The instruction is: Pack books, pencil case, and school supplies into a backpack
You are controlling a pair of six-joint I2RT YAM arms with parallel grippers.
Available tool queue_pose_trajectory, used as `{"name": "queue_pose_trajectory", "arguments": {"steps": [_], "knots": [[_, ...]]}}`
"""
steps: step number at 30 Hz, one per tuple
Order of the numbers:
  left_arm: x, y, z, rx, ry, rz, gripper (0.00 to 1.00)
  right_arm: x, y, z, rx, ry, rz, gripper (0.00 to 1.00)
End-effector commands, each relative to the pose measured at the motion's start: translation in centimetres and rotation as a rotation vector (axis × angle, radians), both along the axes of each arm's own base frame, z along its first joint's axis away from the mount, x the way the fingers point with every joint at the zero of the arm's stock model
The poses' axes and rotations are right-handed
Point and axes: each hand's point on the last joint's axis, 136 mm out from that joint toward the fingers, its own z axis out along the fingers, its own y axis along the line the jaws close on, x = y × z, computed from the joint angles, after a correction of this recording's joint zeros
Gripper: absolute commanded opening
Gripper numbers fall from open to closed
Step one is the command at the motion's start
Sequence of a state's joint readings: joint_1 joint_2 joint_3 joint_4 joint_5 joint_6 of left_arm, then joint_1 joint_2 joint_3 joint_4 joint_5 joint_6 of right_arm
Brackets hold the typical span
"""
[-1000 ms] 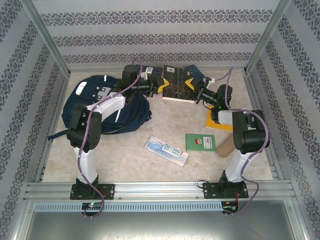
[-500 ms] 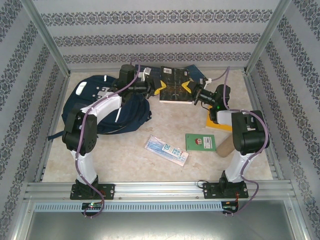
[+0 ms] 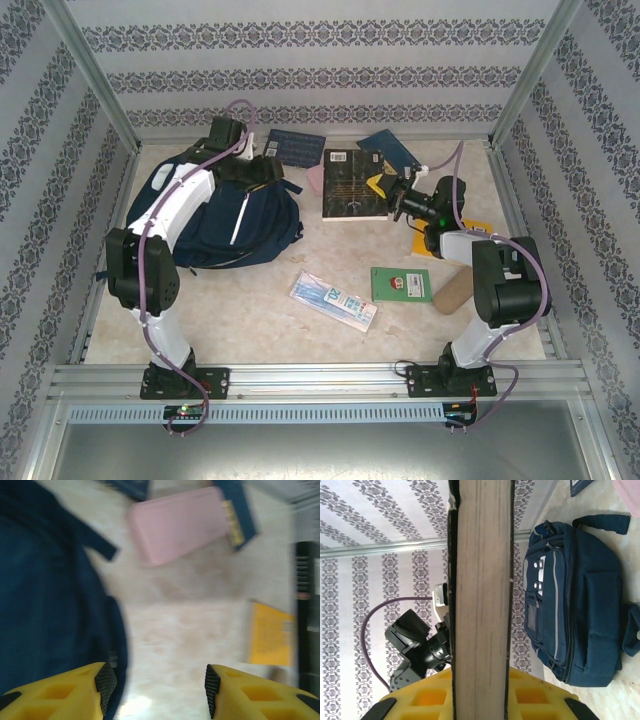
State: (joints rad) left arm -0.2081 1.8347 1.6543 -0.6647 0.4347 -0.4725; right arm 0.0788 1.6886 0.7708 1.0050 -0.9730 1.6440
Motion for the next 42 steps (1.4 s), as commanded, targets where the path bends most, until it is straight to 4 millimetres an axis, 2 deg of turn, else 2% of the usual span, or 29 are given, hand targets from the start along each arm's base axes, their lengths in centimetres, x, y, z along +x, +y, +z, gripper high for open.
{"name": "queue_pose_trajectory", "arguments": {"steps": [1, 7, 11, 15, 18, 19, 20, 21, 23, 25, 28, 36, 42], "knots": [[-2.6, 4.6, -5.5, 0.377, 0.123, -0.041, 0.56, -0.7, 0.8, 1.7, -0.026, -0.111, -0.002, 0.0], [-2.9, 4.0, -9.4, 0.556, 0.173, -0.128, 0.63, -0.7, 1.8, 1.2, -0.027, -0.1, 0.019, 0.0], [-2.9, 4.6, -11.3, 0.672, 0.209, -0.136, 0.64, -0.9, 2.4, 1.3, -0.028, -0.102, 0.034, 0.0], [-3.0, 4.8, -13.0, 0.714, 0.243, -0.155, 0.64, -1.1, 2.7, 0.9, -0.035, -0.097, 0.041, 0.0], [-3.2, 4.9, -14.1, 0.747, 0.266, -0.177, 0.56, -1.4, 2.9, 0.7, -0.037, -0.092, 0.047, 0.0], [-3.3, 4.9, -14.2, 0.759, 0.268, -0.182, 0.5, -1.4, 3.0, 0.7, -0.037, -0.092, 0.048, 0.0], [-3.3, 5.0, -14.2, 0.768, 0.268, -0.185, 0.39, -1.5, 3.1, 0.6, -0.038, -0.091, 0.051, 0.0], [-3.3, 5.0, -13.8, 0.772, 0.261, -0.184, 0.27, -1.5, 3.2, 0.5, -0.04, -0.091, 0.051, 0.0], [-3.2, 4.9, -12.9, 0.762, 0.239, -0.169, 0.11, -1.5, 3.5, 0.4, -0.043, -0.09, 0.052, 0.0], [-2.9, 4.9, -11.2, 0.754, 0.204, -0.143, 0.0, -1.5, 3.7, 0.3, -0.047, -0.092, 0.049, 0.0], [-2.5, 4.8, -8.1, 0.724, 0.152, -0.105, 0.0, -1.3, 4.2, 0.3, -0.058, -0.099, 0.044, 0.0], [-2.1, 4.5, 1.5, 0.564, -0.021, 0.003, 0.0, -0.9, 6.8, -0.2, -0.102, -0.124, 0.02, 0.0], [-2.1, 4.5, 6.5, 0.37, -0.108, 0.039, 0.0, -0.2, 9.8, -0.7, -0.127, -0.145, 0.04, 0.0]]}}
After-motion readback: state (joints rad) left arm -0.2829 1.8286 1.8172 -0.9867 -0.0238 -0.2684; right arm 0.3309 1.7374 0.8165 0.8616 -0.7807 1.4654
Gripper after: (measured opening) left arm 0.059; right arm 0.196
